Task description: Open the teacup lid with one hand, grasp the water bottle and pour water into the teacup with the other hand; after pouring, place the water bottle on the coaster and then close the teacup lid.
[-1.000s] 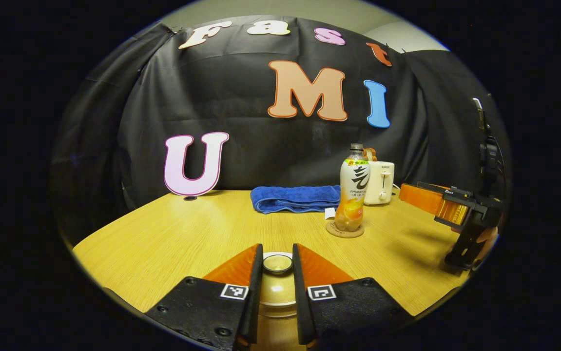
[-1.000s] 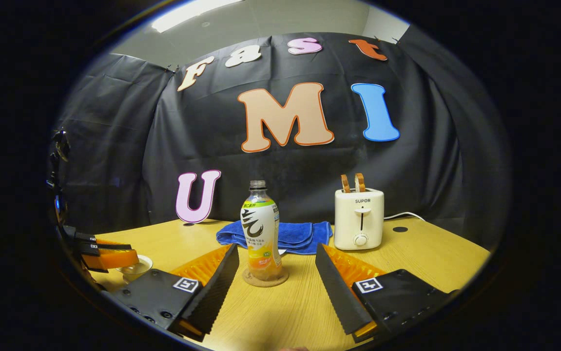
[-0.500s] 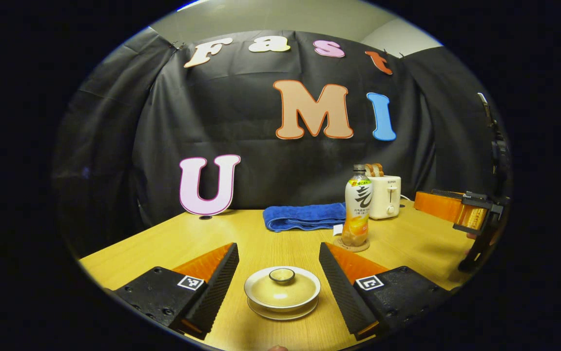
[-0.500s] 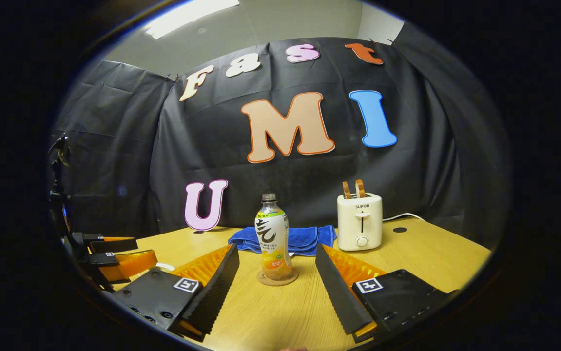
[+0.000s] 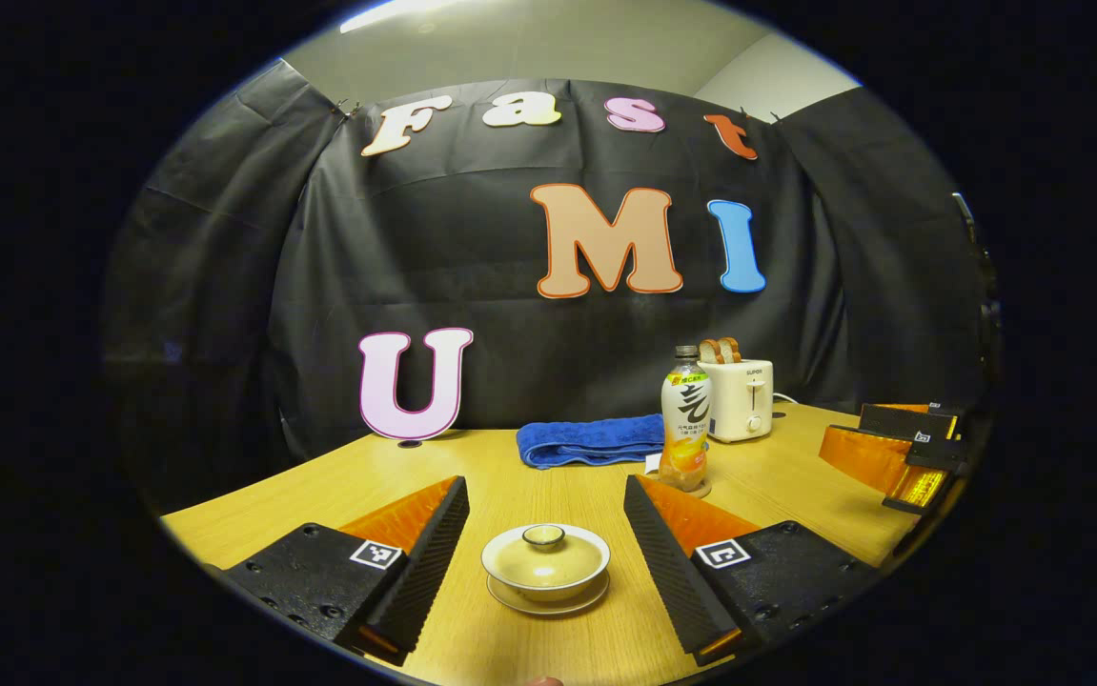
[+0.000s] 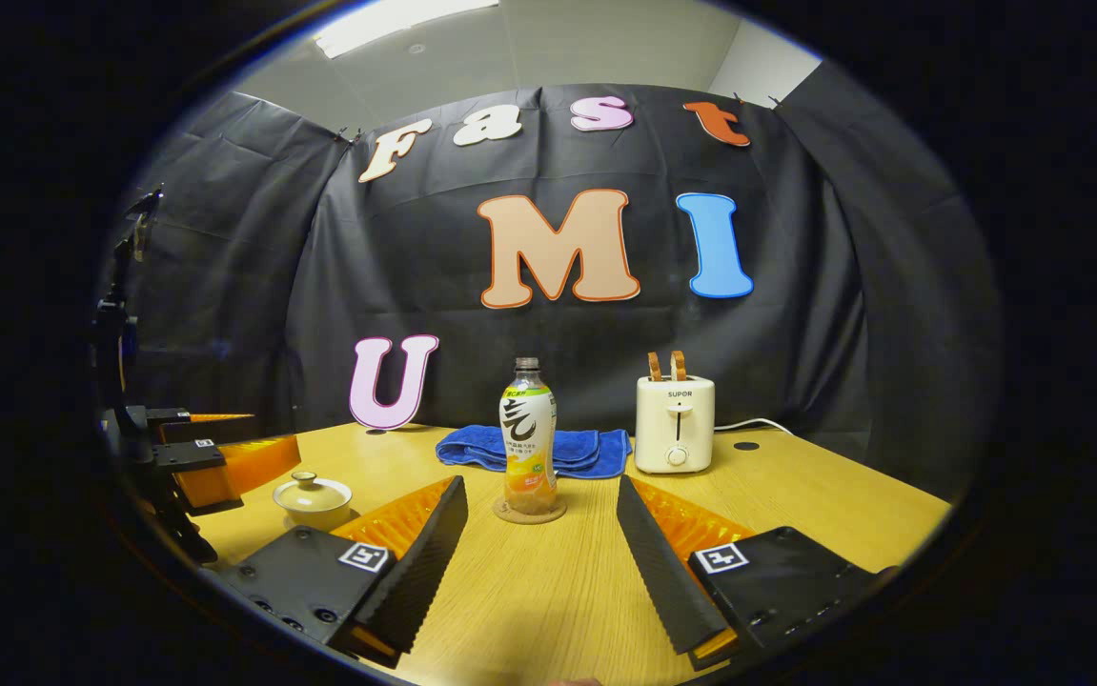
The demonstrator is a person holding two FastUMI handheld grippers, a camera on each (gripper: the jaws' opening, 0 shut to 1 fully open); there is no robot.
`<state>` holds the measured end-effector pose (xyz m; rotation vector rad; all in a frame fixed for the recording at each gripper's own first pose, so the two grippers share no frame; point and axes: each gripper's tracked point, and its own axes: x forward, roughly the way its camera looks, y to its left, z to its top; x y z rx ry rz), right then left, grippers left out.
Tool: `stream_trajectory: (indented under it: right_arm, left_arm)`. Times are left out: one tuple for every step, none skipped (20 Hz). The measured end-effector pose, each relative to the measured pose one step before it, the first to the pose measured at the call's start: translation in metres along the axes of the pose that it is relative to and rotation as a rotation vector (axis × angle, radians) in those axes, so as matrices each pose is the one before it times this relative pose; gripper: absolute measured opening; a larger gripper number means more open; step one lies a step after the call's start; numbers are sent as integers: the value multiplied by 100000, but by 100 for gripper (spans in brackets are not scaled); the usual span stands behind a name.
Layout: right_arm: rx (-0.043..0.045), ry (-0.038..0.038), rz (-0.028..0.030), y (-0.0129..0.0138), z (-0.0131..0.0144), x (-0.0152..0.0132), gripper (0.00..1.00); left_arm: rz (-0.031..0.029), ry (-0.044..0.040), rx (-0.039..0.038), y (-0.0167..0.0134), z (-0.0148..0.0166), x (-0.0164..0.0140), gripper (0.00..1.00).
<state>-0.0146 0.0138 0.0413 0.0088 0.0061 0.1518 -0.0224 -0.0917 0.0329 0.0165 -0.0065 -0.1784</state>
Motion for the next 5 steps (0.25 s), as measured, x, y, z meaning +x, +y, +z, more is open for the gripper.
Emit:
stream_trajectory:
  right_arm:
    - [423,-142,-246,28,-22,-240,96]
    - [234,107,-371,20,-37,-108,96]
    - [250,47,-149,-34,4,-328,96]
    - [206,-113,14,90,158,-113,96]
    - [-99,-169,-39,84,-23,-67,96]
  left_arm:
    - [112,-25,-338,-61,0,-287,95]
    - [76,-146,-272,119,-15,-164,95]
    - [48,-106,-96,40,79,-173,95]
    - [210,-116,-10,52,-150,-147,95]
    - [308,-506,20,113,190,-262,95]
